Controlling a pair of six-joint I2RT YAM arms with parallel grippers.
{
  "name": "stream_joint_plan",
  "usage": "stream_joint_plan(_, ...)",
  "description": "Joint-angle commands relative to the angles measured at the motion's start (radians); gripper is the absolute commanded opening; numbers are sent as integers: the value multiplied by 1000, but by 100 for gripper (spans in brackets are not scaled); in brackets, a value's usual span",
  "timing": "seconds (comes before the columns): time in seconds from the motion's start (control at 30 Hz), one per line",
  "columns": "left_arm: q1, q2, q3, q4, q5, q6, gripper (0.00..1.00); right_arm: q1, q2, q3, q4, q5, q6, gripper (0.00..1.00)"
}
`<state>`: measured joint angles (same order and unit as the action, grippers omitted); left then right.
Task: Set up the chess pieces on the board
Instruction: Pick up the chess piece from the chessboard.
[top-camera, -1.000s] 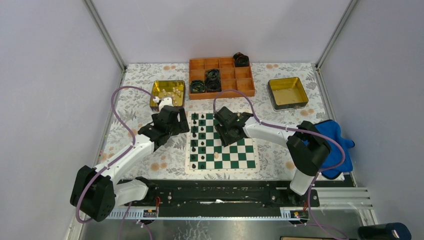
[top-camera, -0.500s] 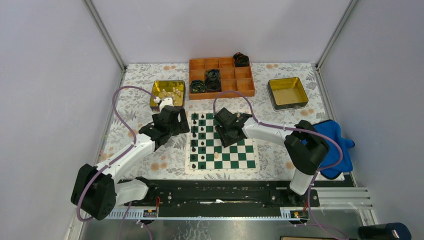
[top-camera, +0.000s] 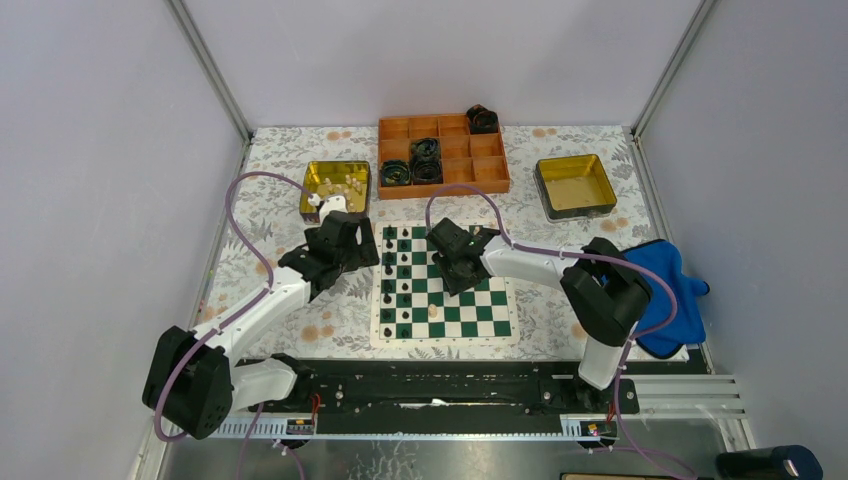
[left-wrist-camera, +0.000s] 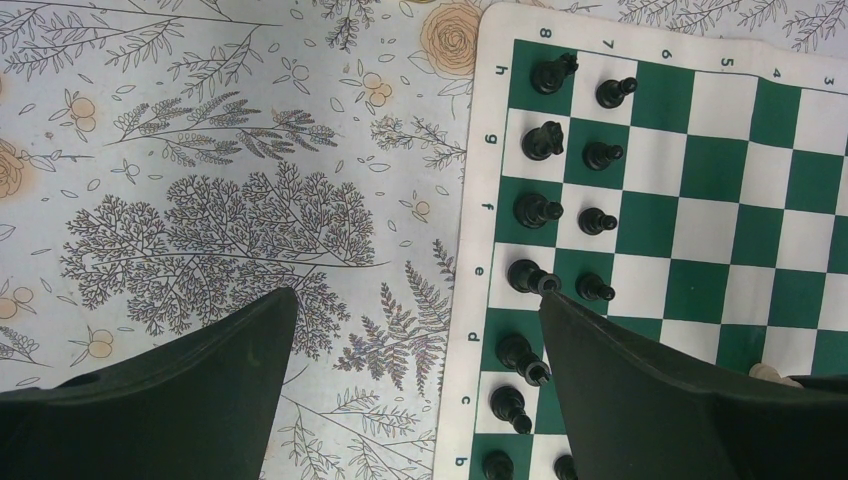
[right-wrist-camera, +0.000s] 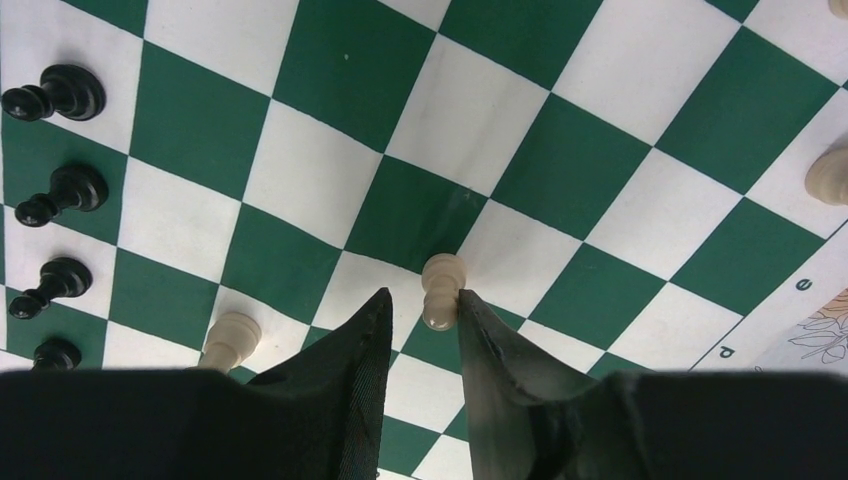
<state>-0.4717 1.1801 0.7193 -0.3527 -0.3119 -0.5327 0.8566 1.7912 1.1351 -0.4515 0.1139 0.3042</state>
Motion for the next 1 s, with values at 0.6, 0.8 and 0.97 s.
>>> stream_joint_plan(0.6,-10,4,12,28,-13,6,99,10,-26,37,4,65,7,16)
stream_joint_plan(0.8,-11,3,12,28,-15,7,99,9,-40,59,-5,75,7,15)
stream_joint_plan(0.97,-13,4,12,28,-16,8,99,8,-51,75,-16,105,5,15)
